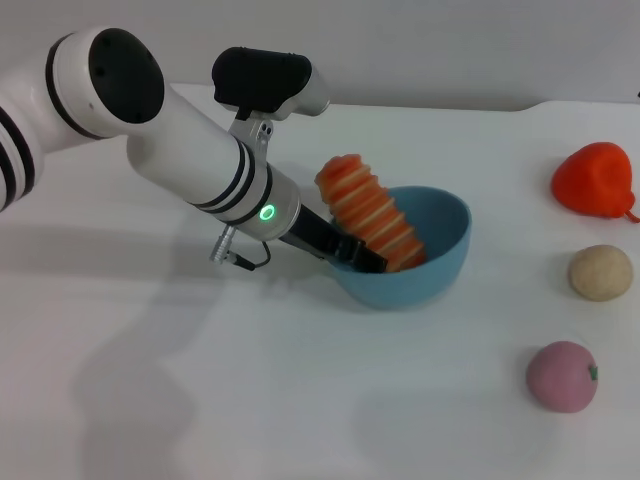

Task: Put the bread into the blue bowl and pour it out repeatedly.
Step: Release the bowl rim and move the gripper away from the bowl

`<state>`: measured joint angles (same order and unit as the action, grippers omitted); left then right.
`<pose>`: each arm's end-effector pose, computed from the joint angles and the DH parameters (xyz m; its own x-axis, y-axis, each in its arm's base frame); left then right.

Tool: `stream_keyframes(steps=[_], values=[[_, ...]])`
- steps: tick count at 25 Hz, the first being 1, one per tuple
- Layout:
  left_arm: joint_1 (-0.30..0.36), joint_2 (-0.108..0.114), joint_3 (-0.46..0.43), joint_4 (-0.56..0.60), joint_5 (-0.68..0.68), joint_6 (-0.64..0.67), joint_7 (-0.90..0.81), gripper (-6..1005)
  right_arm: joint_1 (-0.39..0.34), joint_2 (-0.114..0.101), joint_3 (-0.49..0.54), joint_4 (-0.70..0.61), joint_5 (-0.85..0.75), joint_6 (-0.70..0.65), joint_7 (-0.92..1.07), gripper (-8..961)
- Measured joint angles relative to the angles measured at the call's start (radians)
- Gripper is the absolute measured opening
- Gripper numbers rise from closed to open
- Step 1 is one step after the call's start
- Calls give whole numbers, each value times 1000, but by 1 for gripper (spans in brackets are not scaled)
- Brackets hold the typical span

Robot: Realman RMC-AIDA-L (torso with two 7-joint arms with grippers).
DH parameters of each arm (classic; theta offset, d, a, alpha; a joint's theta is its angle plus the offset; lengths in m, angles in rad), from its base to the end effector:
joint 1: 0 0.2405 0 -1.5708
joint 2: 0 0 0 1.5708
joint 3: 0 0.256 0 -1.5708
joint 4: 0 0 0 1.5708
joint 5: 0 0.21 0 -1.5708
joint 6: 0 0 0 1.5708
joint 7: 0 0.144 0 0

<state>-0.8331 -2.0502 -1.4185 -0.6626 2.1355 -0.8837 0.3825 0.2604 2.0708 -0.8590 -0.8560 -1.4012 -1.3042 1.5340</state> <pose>-0.1904 0.3917 -0.1052 0.5664 0.8224 0.0525 0.7774 -0.5121 -0.3653 0.2906 0.3288 0.0735 0.5023 -0.2444 -0.8295 -0.7568 -0.5883 -0.2849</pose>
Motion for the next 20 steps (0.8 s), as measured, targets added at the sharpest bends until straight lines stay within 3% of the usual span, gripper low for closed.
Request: stream_keyframes(steps=[1,3,20], values=[[1,0,0,-1,2,-2,2,700,0,0,0,0,0,0,0,448],[3,0,0,-2,12,-12,6,867,0,0,0,0,2,1,0,448],[45,-7,18,-98,26,-45,10,867,14,-1,9,39,0,5,0,448]])
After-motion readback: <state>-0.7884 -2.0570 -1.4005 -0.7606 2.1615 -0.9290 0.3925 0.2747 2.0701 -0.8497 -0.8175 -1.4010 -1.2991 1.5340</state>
